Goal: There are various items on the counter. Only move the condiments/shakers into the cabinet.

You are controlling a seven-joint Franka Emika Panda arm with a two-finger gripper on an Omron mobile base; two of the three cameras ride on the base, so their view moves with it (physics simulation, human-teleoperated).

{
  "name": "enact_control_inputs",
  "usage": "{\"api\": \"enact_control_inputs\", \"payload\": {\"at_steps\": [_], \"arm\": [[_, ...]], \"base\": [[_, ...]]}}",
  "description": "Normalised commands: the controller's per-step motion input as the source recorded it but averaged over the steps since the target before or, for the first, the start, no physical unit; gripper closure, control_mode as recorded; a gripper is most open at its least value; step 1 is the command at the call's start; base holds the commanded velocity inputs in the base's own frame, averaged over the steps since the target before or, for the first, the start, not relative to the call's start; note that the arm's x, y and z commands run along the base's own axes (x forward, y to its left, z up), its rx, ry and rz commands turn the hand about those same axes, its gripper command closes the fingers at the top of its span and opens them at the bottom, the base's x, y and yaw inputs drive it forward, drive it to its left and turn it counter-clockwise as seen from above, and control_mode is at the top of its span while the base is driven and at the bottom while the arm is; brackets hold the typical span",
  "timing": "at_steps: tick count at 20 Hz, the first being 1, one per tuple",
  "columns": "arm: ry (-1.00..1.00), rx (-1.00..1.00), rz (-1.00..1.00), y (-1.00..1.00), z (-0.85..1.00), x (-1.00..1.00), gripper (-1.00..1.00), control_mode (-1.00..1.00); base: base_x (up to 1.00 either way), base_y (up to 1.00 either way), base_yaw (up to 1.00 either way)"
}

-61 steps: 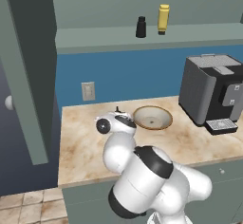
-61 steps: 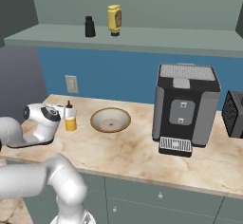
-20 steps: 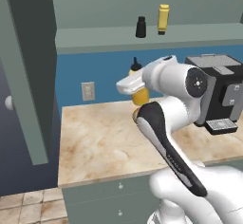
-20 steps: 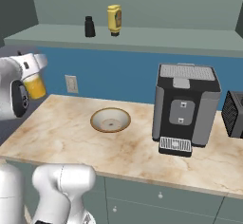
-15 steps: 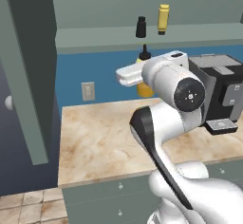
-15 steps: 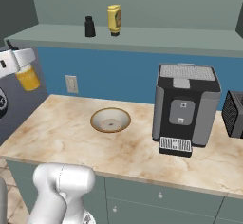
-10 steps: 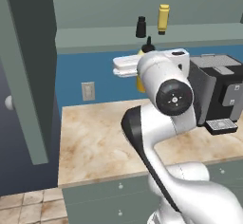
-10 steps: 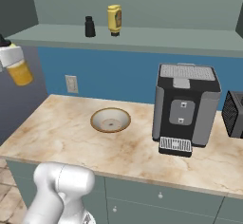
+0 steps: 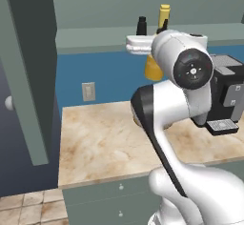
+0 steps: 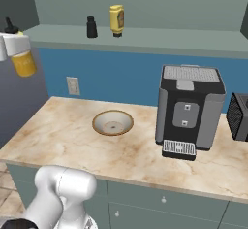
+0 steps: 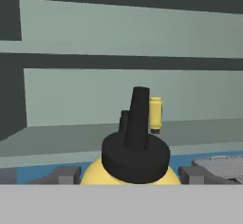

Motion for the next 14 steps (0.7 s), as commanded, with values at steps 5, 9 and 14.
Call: {"api": "enact_control_inputs", "payload": {"at_steps": [5,9,14], "arm": [[-0.09,0.00,0.00,0.00,0.32,-0.01,1.00,-1.00],[-0.04,0.01,0.06,0.08,0.29,0.36,1.00,-1.00],[-0.02,0.03,0.22,0.00,0.21,0.17,1.00,-1.00]], "base": [[0.00,0.00,0.00],[0.00,0.00,0.00],[0.00,0.00,0.00]]}}
